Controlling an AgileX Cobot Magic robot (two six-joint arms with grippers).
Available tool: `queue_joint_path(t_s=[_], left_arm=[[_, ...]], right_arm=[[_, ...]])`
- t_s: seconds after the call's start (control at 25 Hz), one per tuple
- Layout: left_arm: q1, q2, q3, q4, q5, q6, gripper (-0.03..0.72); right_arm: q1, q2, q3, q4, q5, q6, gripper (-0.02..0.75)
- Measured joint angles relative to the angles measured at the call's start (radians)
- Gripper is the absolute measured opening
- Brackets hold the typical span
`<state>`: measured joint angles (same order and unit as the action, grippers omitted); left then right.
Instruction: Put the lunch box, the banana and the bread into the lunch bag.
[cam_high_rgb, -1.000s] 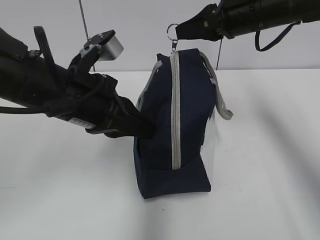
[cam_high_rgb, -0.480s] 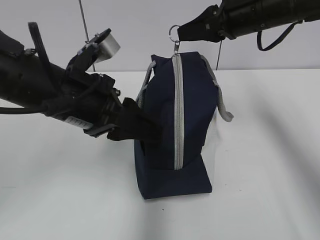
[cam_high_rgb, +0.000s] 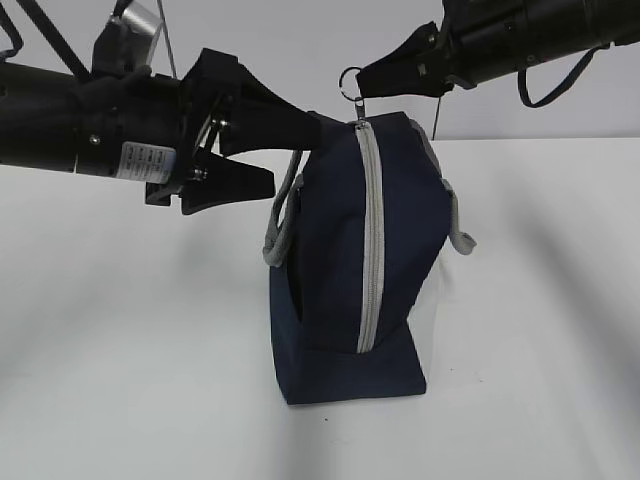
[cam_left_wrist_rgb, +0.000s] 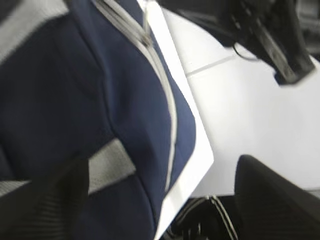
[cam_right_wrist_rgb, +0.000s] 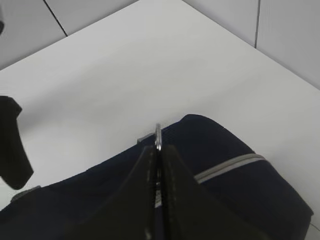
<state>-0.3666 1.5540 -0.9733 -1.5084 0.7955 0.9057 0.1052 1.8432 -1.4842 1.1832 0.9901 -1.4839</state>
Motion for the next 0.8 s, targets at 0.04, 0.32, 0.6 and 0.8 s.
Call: queue_joint_path(t_s=[0.04, 0.32, 0.6, 0.8], left_arm=[[0.0, 0.0, 0.0, -0.006, -0.023, -0.009, 0.581], [0.001, 0.027, 0.0, -0.019, -0.057, -0.039, 0.546], [0.001, 0.097, 0.0, -0.028, -0.037, -0.044, 0.542], [0.001, 0.101, 0.0, -0.034, -0.039, -0.044, 0.515]], right_arm=[[0.0, 0.0, 0.0, -0.002, 0.004, 0.0, -0.016], [0.0, 0.0, 0.0, -0.004, 0.012, 0.0, -0.016], [0.0, 0.0, 0.0, -0.006, 0.023, 0.0, -0.016], [0.0, 0.0, 0.0, -0.006, 0.027, 0.0, -0.016]])
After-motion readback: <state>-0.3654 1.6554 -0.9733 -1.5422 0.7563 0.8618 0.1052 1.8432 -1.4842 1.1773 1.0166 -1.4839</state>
